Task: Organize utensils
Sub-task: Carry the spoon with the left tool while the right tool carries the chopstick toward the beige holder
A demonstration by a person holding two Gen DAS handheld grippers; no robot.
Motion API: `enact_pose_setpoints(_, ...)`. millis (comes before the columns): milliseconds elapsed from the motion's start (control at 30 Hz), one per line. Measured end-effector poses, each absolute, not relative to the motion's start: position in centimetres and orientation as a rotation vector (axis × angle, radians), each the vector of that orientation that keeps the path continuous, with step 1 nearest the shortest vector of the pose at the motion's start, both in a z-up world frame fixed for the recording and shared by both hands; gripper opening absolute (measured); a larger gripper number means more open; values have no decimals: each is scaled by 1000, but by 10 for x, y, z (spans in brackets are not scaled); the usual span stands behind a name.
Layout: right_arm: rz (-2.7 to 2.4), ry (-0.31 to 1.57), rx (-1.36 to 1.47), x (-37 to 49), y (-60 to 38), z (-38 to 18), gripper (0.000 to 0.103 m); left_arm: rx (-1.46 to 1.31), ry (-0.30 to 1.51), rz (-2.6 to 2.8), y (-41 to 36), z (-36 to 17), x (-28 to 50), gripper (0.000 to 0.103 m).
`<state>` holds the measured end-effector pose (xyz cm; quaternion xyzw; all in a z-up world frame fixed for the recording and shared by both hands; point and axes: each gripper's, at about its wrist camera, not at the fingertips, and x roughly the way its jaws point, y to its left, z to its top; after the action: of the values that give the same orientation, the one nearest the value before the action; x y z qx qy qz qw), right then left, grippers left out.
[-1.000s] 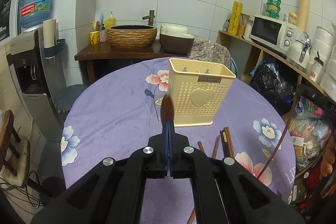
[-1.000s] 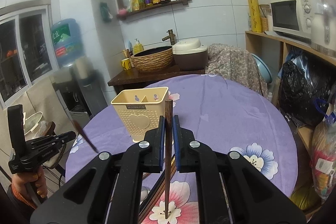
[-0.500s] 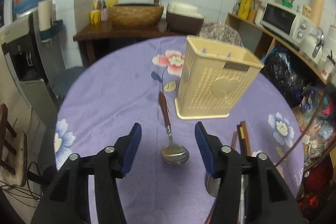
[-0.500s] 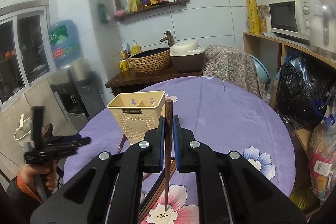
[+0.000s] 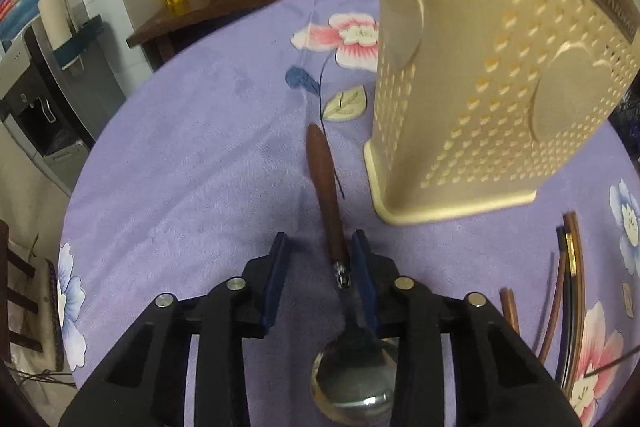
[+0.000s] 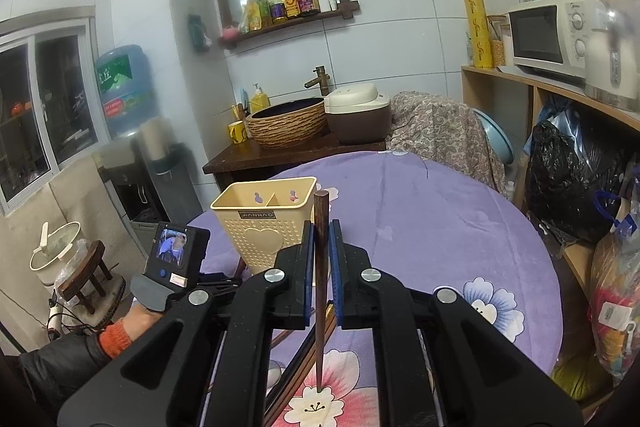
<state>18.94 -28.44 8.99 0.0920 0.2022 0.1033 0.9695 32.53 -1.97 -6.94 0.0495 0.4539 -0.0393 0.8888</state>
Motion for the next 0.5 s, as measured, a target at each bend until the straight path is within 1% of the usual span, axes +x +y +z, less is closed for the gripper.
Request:
enact_pose_setpoints(33,210,408,188,189,-284,90,8,89,944,-86,-19,-69,324,20)
enact_pose_setpoints(67,211,407,189,189,-284,90,8,86,950,-89,-19,-70,322,16)
enact_pose_setpoints(100,211,407,188,189,-283,90,8,103,959,-91,-20,-69,318,12)
enact_pose_setpoints(133,212,408,190,189,-283,90,8,111,964,-96,-21,-68,314,12)
enact_pose_setpoints(433,221,412,194,191,-283,88,8,61,1004,-189,-10,-65,231,12)
enact_pose_setpoints(467,219,411,190,191,-282,88,8,69,1007,-193,-11,-65,228,13)
enact_pose_setpoints(500,219,410,188,190,-282,88,8,82,1016,-196,-13,-65,228,20)
